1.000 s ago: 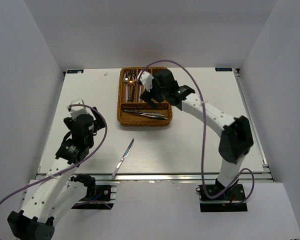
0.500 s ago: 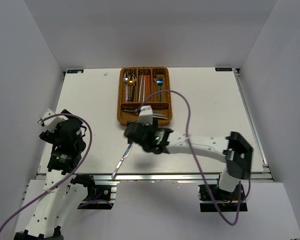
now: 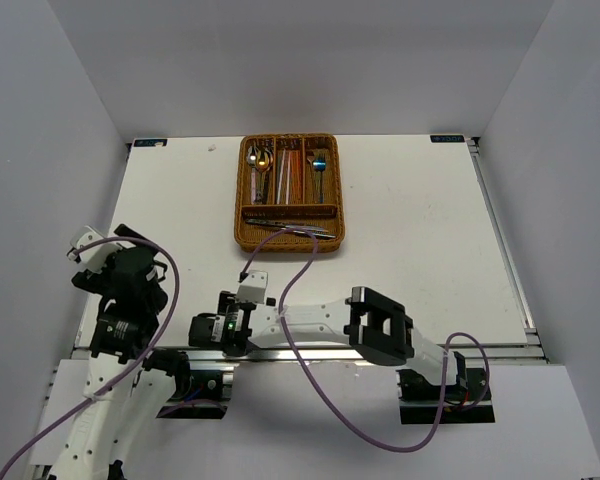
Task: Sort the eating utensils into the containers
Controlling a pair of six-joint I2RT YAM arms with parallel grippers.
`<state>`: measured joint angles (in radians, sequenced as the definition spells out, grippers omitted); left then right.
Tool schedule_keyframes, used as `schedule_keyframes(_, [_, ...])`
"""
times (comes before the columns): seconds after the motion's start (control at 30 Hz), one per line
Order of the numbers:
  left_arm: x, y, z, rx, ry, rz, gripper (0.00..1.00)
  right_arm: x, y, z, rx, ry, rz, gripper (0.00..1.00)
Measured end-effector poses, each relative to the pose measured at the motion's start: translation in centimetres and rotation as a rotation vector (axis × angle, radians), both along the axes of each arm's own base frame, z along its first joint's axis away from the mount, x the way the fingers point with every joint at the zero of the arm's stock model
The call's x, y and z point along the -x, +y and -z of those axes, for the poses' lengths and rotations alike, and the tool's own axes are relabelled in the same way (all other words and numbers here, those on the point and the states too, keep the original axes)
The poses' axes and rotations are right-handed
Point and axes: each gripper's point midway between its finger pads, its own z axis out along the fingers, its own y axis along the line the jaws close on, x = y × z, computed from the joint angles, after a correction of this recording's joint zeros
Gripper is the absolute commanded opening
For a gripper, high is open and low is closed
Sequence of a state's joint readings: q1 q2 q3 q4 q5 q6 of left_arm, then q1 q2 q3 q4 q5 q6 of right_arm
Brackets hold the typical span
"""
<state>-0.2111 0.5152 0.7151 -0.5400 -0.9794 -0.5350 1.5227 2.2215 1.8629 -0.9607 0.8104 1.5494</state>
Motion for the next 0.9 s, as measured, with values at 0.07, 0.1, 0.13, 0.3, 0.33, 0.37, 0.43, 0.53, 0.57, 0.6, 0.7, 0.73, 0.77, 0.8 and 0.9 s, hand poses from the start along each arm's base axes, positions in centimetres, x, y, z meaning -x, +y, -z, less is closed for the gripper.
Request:
schedule_keyframes(0.07, [0.2,0.0,-0.2,0.001,-0.010,-0.001,0.98,-0.6,-0.6,1.4,0.022,0.023,0.016,0.76])
schedule_keyframes(0.1, [0.2,0.0,-0.2,0.002,-0.014,0.001,0.98,-0.8,-0.7,1.7,0.021,0.034,0.022,0.75])
schedule_keyframes(0.13, [0.2,0.0,-0.3,0.002,-0.017,0.003,0.98,-1.2,-0.6,1.9,0.016,0.040,0.025,0.74])
schedule_keyframes(0.3, [0.3,-0.4,-0.5,0.002,-0.027,0.022,0.98,-2.6,0.8,2.0,-0.039,0.056,0.035,0.70])
schedule_keyframes(0.33, [0.3,-0.4,-0.5,0.002,-0.029,0.025,0.98,-2.7,1.2,2.4,-0.043,0.063,0.033,0.70])
schedule_keyframes(0.37, [0.3,-0.4,-0.5,0.003,-0.030,0.027,0.98,-2.7,1.5,2.8,-0.044,0.072,0.031,0.69])
schedule_keyframes(0.43, [0.4,-0.5,-0.6,0.002,-0.033,0.030,0.98,-2.6,1.9,4.0,-0.024,0.081,0.026,0.68])
schedule_keyframes(0.53, [0.6,-0.4,-0.8,0.002,-0.043,0.030,0.98,-2.2,2.5,4.1,-0.031,0.098,0.024,0.58])
schedule_keyframes(0.57, [0.6,-0.4,-0.8,0.003,-0.047,0.029,0.98,-2.1,2.4,4.1,-0.026,0.101,0.025,0.48])
schedule_keyframes(0.6, [0.7,-0.4,-0.9,0.003,-0.050,0.029,0.98,-1.9,2.3,4.3,-0.021,0.107,0.026,0.42])
schedule_keyframes(0.7, [0.8,-0.3,-1.0,0.005,-0.057,0.028,0.98,-1.7,1.5,4.5,-0.019,0.116,0.041,0.32])
schedule_keyframes(0.73, [0.8,-0.3,-1.0,0.005,-0.058,0.029,0.98,-1.5,0.9,4.6,-0.017,0.126,0.047,0.32])
schedule_keyframes(0.77, [0.9,-0.4,-1.0,0.005,-0.060,0.029,0.98,-1.4,0.5,4.6,-0.015,0.131,0.051,0.29])
schedule_keyframes(0.8, [0.9,-0.4,-1.1,0.005,-0.061,0.031,0.98,-1.3,0.0,4.7,-0.009,0.138,0.055,0.27])
schedule_keyframes(0.9, [0.9,-0.4,-1.1,0.005,-0.063,0.033,0.98,-1.2,-1.2,4.8,0.006,0.142,0.070,0.24])
